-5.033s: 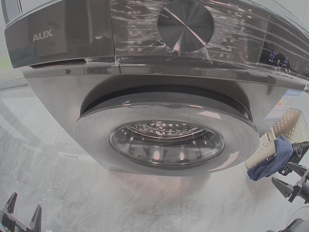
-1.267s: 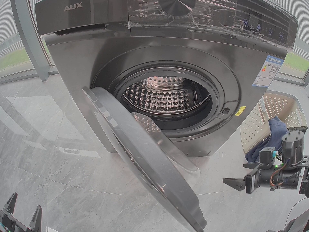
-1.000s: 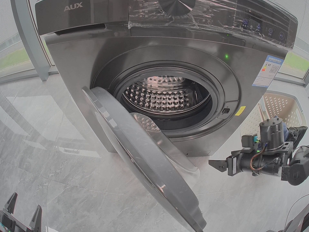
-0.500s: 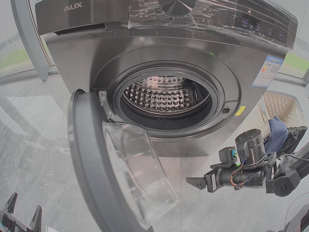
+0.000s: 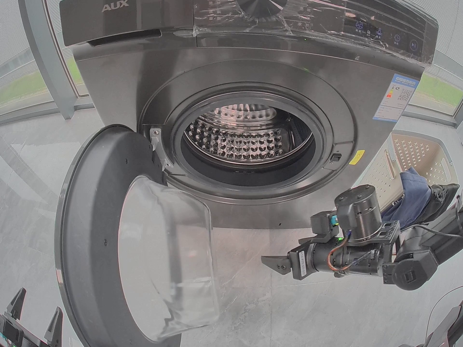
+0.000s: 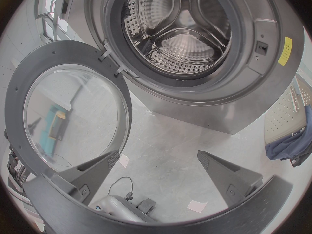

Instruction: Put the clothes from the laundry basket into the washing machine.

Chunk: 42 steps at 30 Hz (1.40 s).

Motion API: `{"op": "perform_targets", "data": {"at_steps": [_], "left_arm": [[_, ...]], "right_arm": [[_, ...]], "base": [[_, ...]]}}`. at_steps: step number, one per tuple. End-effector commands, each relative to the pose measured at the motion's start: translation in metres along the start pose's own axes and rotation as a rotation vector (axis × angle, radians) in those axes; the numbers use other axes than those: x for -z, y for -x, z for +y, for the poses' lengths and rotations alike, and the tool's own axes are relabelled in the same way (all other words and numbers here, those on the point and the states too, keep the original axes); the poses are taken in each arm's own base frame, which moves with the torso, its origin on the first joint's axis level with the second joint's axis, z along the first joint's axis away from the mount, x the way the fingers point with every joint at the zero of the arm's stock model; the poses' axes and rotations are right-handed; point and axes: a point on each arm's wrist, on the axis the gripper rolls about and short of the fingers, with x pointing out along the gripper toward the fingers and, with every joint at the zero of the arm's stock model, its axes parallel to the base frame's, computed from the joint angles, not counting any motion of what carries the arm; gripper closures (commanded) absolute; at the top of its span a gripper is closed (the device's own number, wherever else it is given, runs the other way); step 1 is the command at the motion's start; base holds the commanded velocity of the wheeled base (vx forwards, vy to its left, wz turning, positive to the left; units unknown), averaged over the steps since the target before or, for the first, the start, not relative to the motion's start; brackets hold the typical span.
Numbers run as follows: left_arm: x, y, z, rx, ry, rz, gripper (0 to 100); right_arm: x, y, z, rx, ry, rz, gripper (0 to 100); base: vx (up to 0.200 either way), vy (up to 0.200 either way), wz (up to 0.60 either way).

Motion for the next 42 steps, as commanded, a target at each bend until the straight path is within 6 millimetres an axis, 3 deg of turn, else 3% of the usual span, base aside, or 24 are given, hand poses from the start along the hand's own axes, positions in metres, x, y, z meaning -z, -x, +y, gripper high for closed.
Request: {"op": "perform_targets", "data": {"at_steps": [1,8,18,19,22,31,37,42], "left_arm": [[0.005,0.000,0.000,-0.001,0.001,0.006,0],[0.005,0.000,0.000,-0.001,0.001,0.006,0],[0.005,0.000,0.000,-0.001,0.001,0.006,0],[0.005,0.000,0.000,-0.001,0.001,0.006,0],[0.005,0.000,0.000,0.001,0.001,0.006,0],[0.005,0.000,0.000,-0.001,0.001,0.006,0],[0.005,0.000,0.000,-0.001,0.001,0.004,0],[0.005,0.000,0.000,-0.001,-0.001,0.004,0]], "right_arm": [[-0.001,-0.026,0.012,-0.025,0.005,0.021,0],[-0.005,-0.053,0.040,-0.081,0.006,0.015,0],[-0.005,-0.071,0.051,-0.090,0.016,0.015,0],[-0.002,-0.074,0.065,-0.124,0.023,0.012,0],[-0.001,-0.075,0.077,-0.162,0.019,-0.025,0],[-0.019,-0.078,0.070,-0.151,-0.009,-0.108,0],[-0.015,-0.093,0.077,-0.157,-0.002,-0.099,0],[-0.018,-0.094,0.071,-0.145,-0.004,-0.107,0]], "base": [[-0.200,0.000,0.00],[0.000,0.000,0.00],[-0.040,0.000,0.00],[0.000,0.000,0.00],[0.000,0.000,0.00],[0.000,0.000,0.00],[0.000,0.000,0.00],[-0.080,0.000,0.00]]}}
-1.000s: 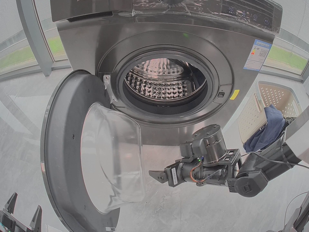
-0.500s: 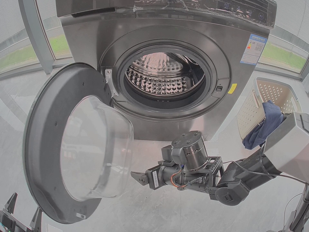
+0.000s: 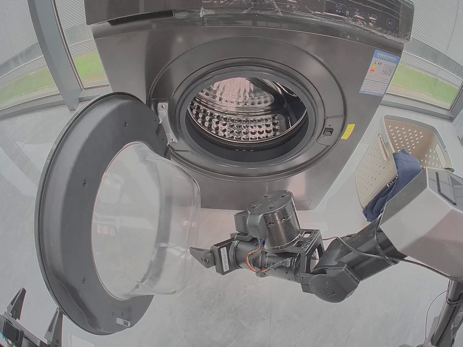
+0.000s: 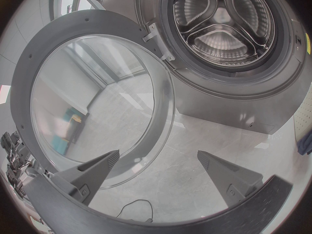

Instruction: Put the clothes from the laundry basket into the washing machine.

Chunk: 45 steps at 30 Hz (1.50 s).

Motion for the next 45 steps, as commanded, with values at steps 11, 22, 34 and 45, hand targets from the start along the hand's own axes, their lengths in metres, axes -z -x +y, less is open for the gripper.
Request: {"op": "perform_targets", "data": {"at_steps": [11,22,34,45], "left_arm": [[0.005,0.000,0.000,0.000,-0.003,0.004,0],[0.005,0.000,0.000,0.001,-0.001,0.004,0],[0.005,0.000,0.000,-0.006,0.000,0.004,0],[0.005,0.000,0.000,-0.006,-0.001,0.004,0]], "right_arm": [[0.004,-0.038,0.016,0.005,0.001,-0.041,0],[-0.035,-0.008,0.008,0.028,-0.035,-0.189,0],[-0.029,0.248,-0.054,0.240,0.033,-0.421,0],[0.067,0.373,-0.063,0.598,0.033,-0.712,0]], "base": [[-0.073,0.000,0.00],[0.000,0.000,0.00],[0.000,0.000,0.00],[0.000,0.000,0.00]]}}
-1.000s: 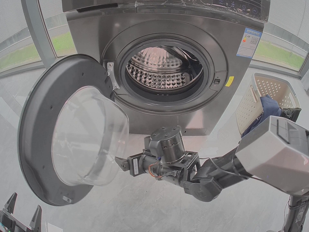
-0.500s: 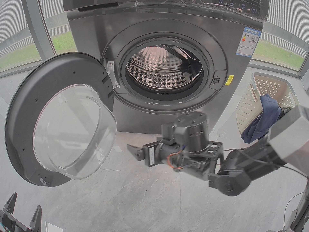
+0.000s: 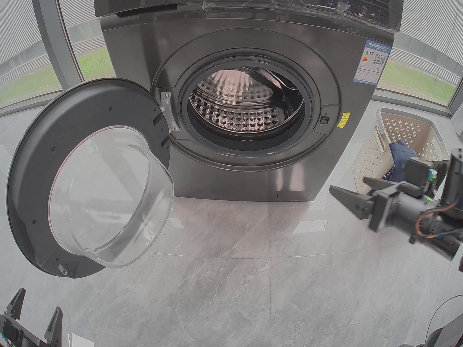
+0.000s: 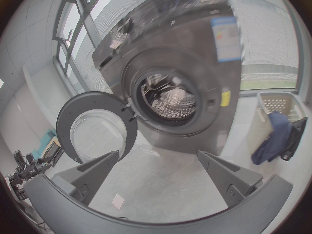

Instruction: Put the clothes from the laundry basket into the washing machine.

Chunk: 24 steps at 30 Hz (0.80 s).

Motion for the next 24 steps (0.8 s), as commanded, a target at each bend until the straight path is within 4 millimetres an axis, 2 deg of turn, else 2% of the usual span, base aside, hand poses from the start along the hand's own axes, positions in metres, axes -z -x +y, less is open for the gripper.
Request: {"op": "perform_targets", "data": {"at_steps": [1,7,11,12,13,18,24], "left_arm": [[0.005,0.000,0.000,-0.002,0.001,0.004,0],[0.005,0.000,0.000,-0.002,0.001,0.004,0],[0.005,0.000,0.000,-0.002,-0.001,0.004,0],[0.005,0.000,0.000,-0.002,-0.001,0.004,0],[0.005,0.000,0.000,-0.002,-0.001,0.004,0],[0.005,0.000,0.000,-0.002,-0.001,0.004,0],[0.005,0.000,0.000,-0.002,-0.001,0.004,0]], "right_arm": [[0.051,0.183,-0.045,0.362,0.051,-0.350,0],[0.081,0.211,-0.036,0.402,0.097,-0.370,0],[0.111,0.216,-0.033,0.405,0.129,-0.339,0],[0.112,0.216,-0.033,0.402,0.129,-0.337,0],[0.126,0.212,-0.036,0.389,0.125,-0.305,0],[0.123,0.213,-0.035,0.376,0.133,-0.307,0],[0.129,0.212,-0.036,0.273,0.182,-0.225,0]], "base": [[0.000,0.000,0.00],[0.000,0.000,0.00],[0.000,0.000,0.00],[0.000,0.000,0.00],[0.000,0.000,0.00],[0.000,0.000,0.00],[0.000,0.000,0.00]]}}
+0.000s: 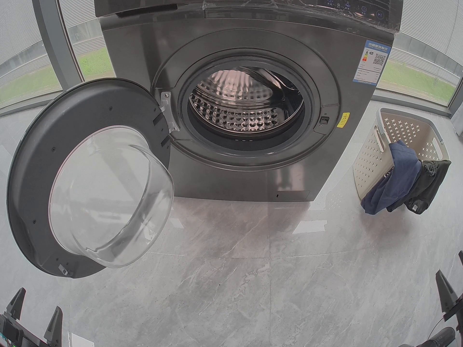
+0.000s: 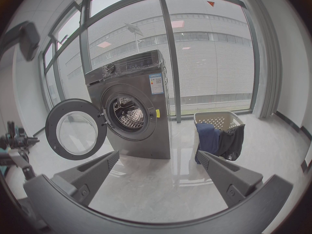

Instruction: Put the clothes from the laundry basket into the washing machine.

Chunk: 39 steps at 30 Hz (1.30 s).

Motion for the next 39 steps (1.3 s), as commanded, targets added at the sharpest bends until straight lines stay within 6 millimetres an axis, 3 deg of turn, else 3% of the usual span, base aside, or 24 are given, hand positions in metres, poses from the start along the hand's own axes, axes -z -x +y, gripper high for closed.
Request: {"op": "perform_targets", "data": {"at_steps": [1,4,9,11,15,39], "left_arm": [[0.005,0.000,0.000,0.000,0.000,0.004,0],[0.005,0.000,0.000,0.000,0.000,0.004,0],[0.005,0.000,0.000,0.000,0.000,0.004,0],[0.005,0.000,0.000,0.001,-0.019,0.004,0],[0.005,0.000,0.000,0.006,-0.012,0.006,0],[0.005,0.000,0.000,0.008,-0.011,0.006,0]], "right_arm": [[0.026,0.014,0.001,-0.106,0.050,0.016,0],[0.035,0.014,0.000,-0.121,0.091,0.073,0],[0.038,0.020,0.000,-0.002,0.104,0.073,0],[0.043,0.020,-0.004,0.141,0.088,0.077,0],[0.043,0.020,-0.004,0.156,0.061,0.076,0],[0.044,0.020,-0.004,0.129,0.062,0.078,0]], "base": [[0.000,0.000,0.00],[0.000,0.000,0.00],[0.000,0.000,0.00],[0.000,0.000,0.00],[0.000,0.000,0.00],[0.000,-0.200,0.00]]}}
